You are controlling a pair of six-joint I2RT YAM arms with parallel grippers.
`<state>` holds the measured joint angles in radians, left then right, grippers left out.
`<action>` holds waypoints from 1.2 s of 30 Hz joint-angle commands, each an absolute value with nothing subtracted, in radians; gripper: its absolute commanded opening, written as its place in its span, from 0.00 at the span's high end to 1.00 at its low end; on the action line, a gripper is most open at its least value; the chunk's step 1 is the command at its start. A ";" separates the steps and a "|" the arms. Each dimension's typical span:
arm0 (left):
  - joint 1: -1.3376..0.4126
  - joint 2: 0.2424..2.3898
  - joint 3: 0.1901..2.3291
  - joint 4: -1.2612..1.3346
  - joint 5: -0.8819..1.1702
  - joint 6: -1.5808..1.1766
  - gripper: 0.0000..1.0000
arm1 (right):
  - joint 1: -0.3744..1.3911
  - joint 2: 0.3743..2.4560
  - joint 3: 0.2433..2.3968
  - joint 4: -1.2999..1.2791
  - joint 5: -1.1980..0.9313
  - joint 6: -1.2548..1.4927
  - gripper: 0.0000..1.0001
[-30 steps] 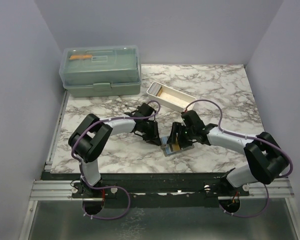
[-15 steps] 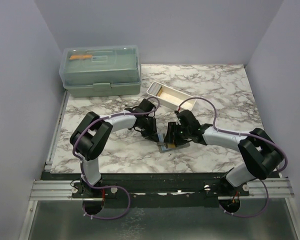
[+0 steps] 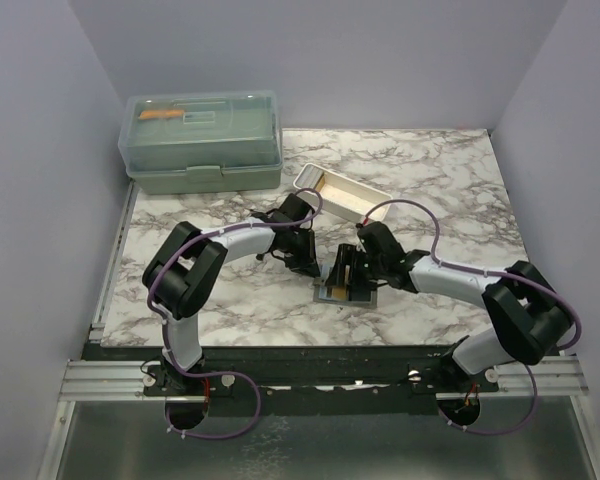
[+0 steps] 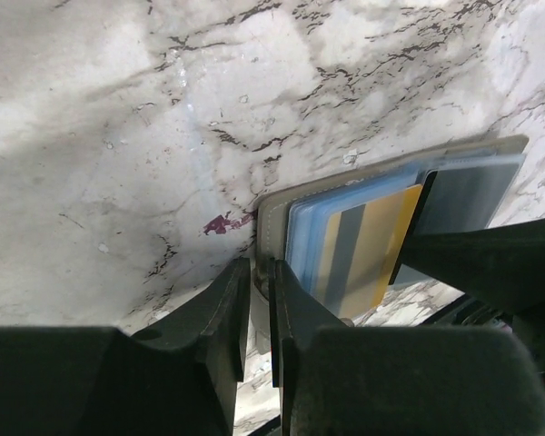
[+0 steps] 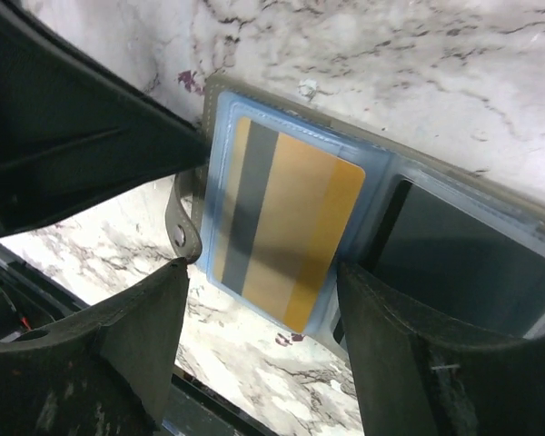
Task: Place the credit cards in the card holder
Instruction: Insert the credit card into the card holder.
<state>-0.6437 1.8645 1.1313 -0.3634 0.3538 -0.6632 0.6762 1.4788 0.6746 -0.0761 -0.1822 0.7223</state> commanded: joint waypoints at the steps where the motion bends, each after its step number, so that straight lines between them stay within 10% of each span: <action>1: -0.649 1.854 1.126 -0.392 0.327 -0.627 0.79 | 0.664 1.517 0.718 -0.133 -0.149 0.735 0.32; 18: -0.657 1.868 1.184 -0.390 0.362 -0.630 0.83 | 0.757 1.556 0.803 -0.151 -0.083 0.719 0.47; 28: -0.633 1.787 1.109 -0.407 0.366 -0.629 0.68 | 0.755 1.446 0.689 -0.232 -0.047 0.832 0.35; 36: -0.656 1.835 1.096 -0.375 0.403 -0.657 0.80 | 0.754 1.524 0.761 -0.196 -0.072 0.781 0.39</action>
<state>-0.6353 1.8191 1.1061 -0.3985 0.3592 -0.6369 0.7471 1.4681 0.7059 -0.2050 -0.0696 0.8101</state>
